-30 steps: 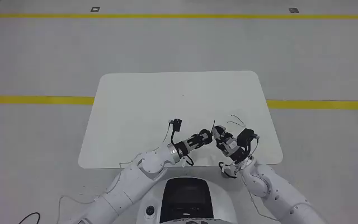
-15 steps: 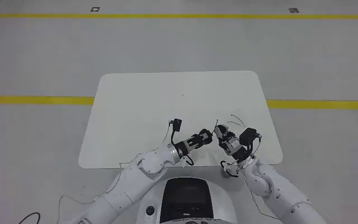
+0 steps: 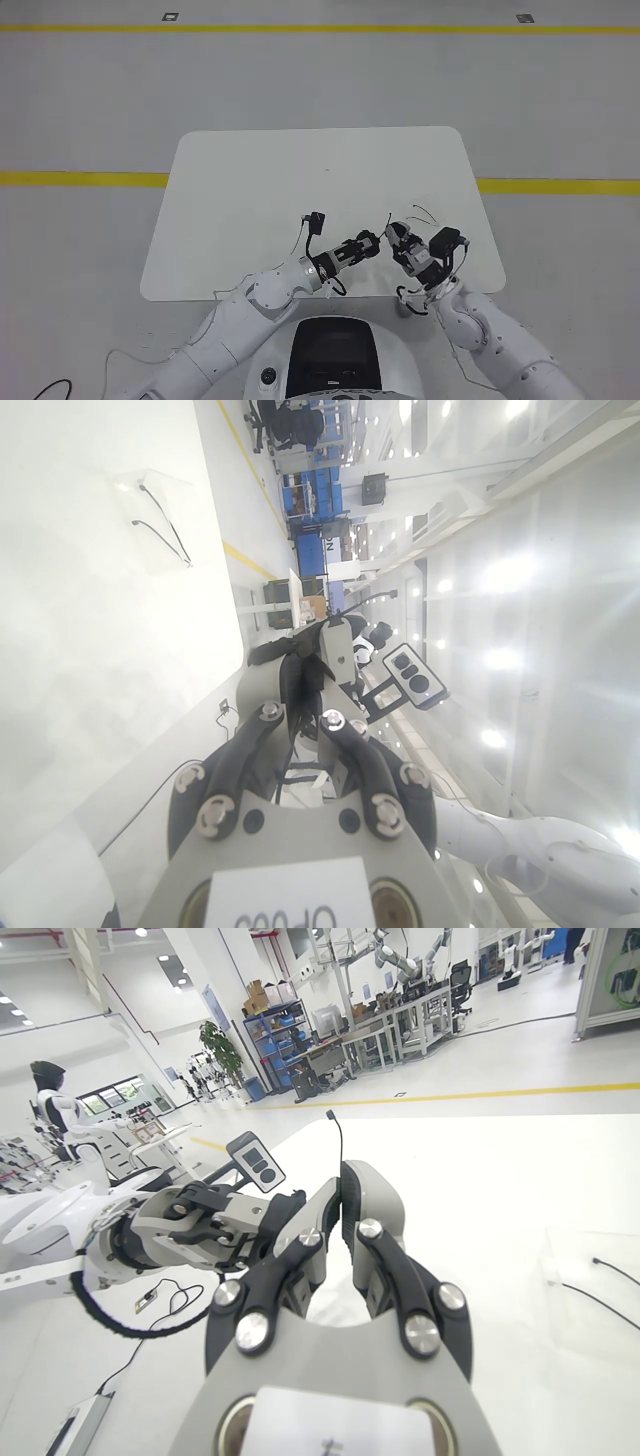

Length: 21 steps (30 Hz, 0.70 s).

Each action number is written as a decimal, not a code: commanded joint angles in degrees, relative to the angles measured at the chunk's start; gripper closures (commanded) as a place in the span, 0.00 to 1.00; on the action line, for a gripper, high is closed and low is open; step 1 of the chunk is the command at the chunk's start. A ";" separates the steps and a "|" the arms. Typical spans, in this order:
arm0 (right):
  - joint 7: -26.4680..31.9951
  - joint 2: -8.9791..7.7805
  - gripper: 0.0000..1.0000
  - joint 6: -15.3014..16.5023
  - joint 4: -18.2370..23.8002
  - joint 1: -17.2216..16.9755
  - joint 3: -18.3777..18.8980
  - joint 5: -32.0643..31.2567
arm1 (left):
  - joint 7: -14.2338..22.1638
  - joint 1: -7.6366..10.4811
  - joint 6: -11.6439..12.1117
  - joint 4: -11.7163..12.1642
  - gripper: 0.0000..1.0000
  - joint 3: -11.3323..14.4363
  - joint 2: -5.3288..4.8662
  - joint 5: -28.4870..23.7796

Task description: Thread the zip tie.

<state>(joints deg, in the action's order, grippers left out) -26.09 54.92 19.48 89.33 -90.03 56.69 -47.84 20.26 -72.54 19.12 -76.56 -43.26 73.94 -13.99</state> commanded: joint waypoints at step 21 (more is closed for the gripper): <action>-0.79 -1.09 1.00 0.00 -0.13 0.88 -2.25 0.94 | 0.00 0.00 0.00 0.00 1.00 0.00 0.00 0.00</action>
<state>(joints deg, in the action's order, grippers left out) -26.86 53.87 19.48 89.17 -89.14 54.46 -46.98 20.26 -72.54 19.12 -76.56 -43.26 73.94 -13.99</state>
